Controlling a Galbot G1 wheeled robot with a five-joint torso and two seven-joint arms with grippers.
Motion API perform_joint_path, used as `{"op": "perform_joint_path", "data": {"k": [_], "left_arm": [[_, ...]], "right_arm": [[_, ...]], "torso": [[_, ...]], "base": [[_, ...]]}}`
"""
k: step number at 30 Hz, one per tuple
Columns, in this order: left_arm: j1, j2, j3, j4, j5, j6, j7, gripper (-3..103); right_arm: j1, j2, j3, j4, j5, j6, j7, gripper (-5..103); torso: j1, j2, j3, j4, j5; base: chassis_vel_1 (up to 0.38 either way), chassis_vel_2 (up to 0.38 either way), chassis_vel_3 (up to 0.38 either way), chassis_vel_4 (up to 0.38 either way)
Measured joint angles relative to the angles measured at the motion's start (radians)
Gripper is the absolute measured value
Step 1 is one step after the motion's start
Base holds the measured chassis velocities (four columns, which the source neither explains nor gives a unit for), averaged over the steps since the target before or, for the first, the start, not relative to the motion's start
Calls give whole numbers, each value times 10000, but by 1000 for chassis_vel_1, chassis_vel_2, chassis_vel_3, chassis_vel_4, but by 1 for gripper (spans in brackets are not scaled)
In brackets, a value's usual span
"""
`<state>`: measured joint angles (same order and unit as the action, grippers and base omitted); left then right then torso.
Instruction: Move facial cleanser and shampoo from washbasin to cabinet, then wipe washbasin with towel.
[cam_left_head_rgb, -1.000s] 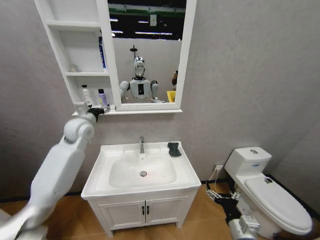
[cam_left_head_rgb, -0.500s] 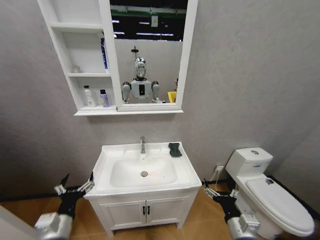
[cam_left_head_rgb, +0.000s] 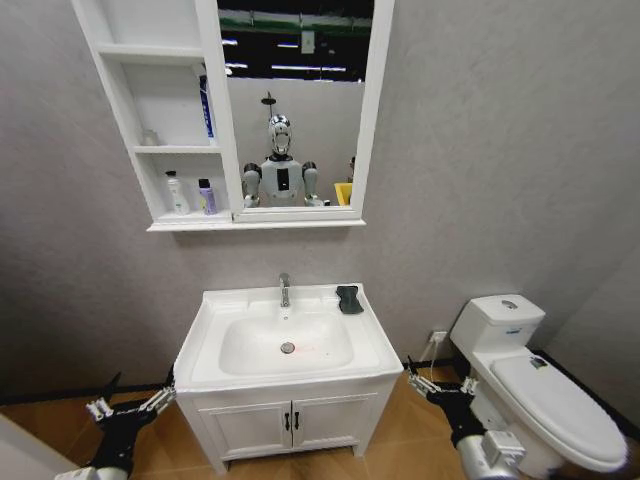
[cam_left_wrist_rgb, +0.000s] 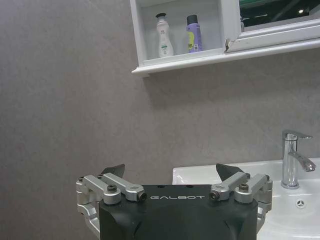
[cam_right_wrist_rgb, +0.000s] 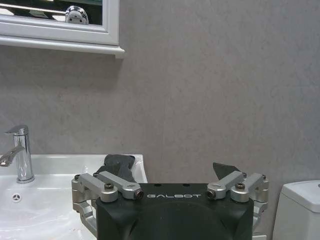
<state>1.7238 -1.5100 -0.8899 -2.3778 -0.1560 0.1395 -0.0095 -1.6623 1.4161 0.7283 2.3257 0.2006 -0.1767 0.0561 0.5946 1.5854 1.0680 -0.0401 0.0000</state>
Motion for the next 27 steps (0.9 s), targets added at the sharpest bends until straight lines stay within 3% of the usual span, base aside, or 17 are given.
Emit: {"op": "perform_joint_path", "data": {"k": [13,27], "left_arm": [[-53,29,40,39,-42,42,-35,100],[-73,41,55,56,-55,63,-47,100]], "right_arm": [[-76,42,-101,230,-106,-74,-104,100],[-83,56,-216,158,-315,63,-70,100]], "torso": [[-3,2,-1,1,0],[11,-4,3,3,-2]], "base": [[-26,22,31,-20],[-146,160,164,-169]]}}
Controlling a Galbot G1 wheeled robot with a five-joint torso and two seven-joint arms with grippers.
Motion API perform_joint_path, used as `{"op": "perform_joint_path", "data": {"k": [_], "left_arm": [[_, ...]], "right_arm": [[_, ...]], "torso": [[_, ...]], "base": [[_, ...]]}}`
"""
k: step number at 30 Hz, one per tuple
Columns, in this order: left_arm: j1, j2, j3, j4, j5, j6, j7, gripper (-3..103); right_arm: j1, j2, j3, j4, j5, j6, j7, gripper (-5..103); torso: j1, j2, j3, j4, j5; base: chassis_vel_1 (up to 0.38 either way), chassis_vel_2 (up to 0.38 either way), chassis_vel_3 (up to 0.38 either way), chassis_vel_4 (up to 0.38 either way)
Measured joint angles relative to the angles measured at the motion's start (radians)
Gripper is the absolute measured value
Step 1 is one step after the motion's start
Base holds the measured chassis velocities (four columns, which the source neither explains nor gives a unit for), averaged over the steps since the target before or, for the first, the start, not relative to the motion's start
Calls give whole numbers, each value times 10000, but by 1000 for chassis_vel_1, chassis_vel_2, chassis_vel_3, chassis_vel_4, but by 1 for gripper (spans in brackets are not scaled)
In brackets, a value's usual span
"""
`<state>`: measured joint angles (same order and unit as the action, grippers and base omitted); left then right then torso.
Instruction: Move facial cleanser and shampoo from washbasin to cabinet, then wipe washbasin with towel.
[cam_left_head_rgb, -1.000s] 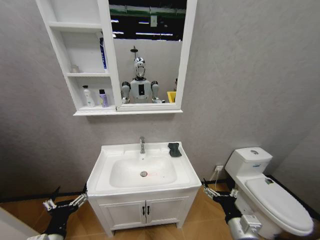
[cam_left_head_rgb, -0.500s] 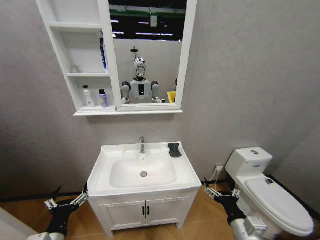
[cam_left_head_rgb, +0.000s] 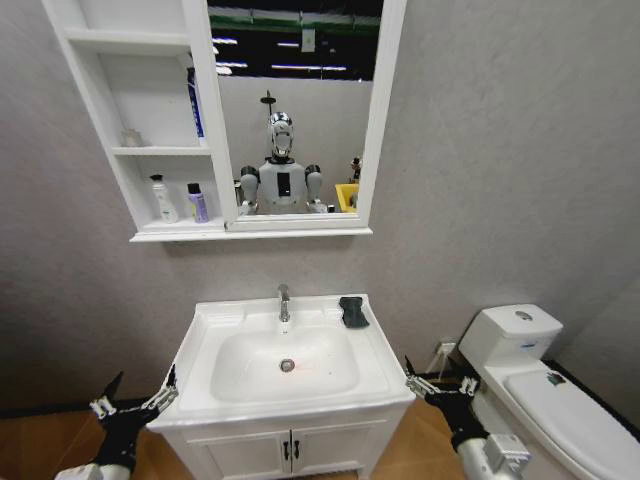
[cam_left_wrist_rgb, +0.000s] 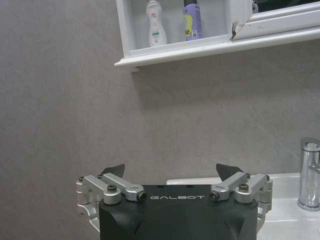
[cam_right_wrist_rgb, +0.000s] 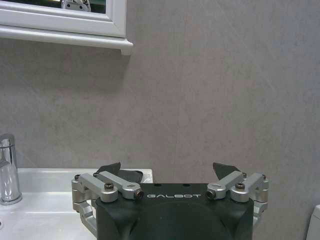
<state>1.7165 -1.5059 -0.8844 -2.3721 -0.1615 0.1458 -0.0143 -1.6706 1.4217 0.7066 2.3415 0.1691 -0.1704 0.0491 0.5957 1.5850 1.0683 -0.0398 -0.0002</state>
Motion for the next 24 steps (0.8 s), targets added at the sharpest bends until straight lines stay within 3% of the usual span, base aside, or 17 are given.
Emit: {"op": "perform_joint_path", "data": {"k": [24], "left_arm": [[-1,6,8,7,-7,7,-7,100]], "right_arm": [[-187,18,-131,-40,-398,32,-224,100]], "torso": [[-11,4,-3,-1,1]], "base": [[4,18,-6,-15]]}}
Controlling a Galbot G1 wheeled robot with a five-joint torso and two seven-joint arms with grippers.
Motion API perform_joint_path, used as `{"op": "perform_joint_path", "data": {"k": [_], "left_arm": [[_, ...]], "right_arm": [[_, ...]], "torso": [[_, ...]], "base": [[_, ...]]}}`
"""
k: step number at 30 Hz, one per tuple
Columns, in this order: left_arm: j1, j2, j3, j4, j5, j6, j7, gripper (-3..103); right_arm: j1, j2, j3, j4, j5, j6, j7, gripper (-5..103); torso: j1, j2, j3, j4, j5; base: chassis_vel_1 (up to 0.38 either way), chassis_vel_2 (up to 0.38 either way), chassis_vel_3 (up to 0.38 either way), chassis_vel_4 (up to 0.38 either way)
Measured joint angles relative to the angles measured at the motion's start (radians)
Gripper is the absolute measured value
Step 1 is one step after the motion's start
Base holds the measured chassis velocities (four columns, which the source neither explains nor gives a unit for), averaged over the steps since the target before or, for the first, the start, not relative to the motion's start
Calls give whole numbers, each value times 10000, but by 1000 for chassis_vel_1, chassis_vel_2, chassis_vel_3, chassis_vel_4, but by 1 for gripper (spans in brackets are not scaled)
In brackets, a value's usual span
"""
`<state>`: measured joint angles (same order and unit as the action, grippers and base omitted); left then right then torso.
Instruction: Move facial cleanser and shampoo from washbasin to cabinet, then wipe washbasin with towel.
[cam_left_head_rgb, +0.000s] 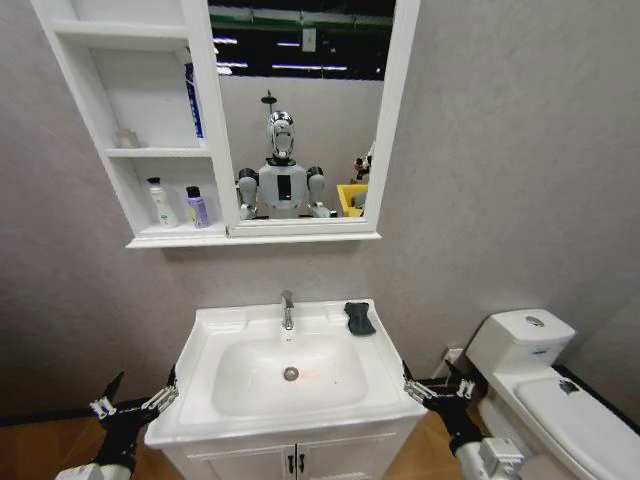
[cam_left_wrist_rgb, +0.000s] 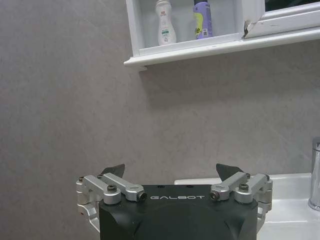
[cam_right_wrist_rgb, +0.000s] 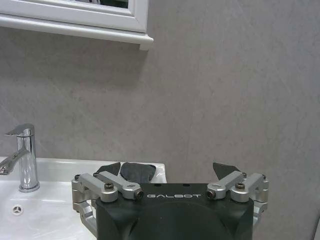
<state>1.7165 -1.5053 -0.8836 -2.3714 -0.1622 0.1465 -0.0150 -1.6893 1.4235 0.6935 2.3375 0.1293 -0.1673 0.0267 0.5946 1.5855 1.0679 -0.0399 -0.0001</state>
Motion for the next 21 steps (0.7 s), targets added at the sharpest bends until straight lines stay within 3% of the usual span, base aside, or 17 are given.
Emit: {"op": "perform_joint_path", "data": {"k": [21], "left_arm": [[0,0,0,0,-1,1,0,100]], "right_arm": [[-116,3,71,-45,83,249,52,100]], "torso": [[0,0,0,-1,1]], "base": [[5,4,-4,-3]]}}
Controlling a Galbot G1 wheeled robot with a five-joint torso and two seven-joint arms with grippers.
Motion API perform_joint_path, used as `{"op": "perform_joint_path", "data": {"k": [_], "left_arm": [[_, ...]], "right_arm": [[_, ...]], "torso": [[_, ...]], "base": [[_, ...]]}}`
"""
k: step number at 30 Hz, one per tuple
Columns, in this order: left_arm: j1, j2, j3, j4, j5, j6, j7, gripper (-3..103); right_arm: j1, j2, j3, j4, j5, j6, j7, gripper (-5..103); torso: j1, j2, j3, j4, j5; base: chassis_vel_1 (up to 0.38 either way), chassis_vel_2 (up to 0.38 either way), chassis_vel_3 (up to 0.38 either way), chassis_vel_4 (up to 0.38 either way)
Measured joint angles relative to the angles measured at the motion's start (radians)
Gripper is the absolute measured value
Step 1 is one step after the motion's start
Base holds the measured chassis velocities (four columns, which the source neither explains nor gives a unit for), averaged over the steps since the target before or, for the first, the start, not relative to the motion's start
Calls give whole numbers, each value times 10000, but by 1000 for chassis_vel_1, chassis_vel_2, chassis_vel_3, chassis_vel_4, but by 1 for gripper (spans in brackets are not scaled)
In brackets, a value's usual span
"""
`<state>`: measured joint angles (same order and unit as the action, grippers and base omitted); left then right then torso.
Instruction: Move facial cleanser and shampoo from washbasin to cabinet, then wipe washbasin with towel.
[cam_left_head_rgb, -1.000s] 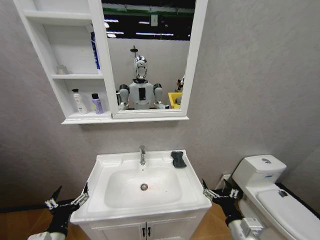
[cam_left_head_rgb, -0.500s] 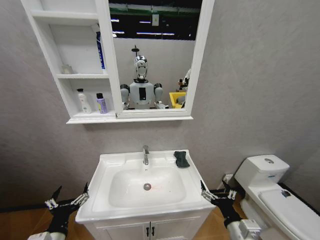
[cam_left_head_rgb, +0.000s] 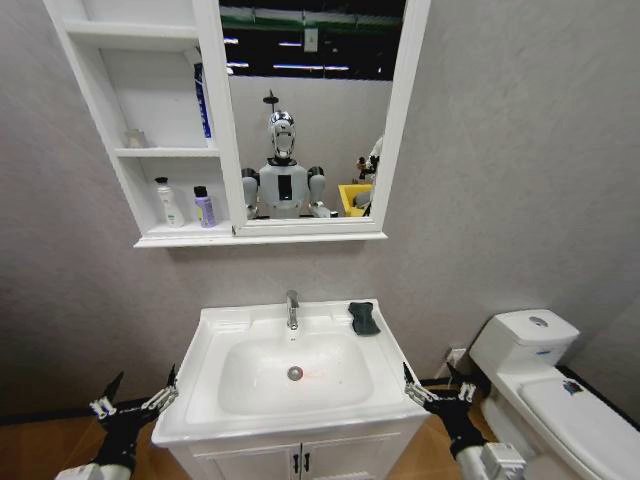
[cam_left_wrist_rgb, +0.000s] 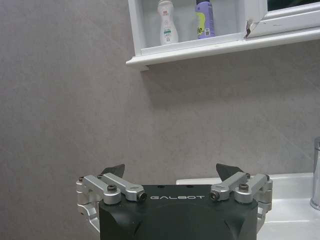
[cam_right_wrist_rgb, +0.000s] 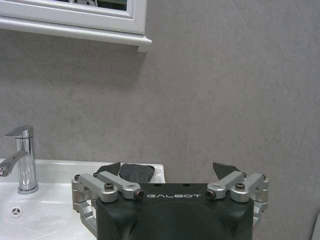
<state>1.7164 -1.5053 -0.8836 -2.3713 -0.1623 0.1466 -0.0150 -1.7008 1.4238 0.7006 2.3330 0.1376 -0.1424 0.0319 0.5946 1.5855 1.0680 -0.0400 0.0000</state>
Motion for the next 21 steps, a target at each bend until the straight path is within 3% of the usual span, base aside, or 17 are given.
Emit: {"op": "perform_joint_path", "data": {"k": [21], "left_arm": [[0,0,0,0,0,0,0,100]], "right_arm": [[124,-12,1,-163,40,40,-2,100]], "torso": [[0,0,0,0,0]], "base": [[0,0,0,0]]}}
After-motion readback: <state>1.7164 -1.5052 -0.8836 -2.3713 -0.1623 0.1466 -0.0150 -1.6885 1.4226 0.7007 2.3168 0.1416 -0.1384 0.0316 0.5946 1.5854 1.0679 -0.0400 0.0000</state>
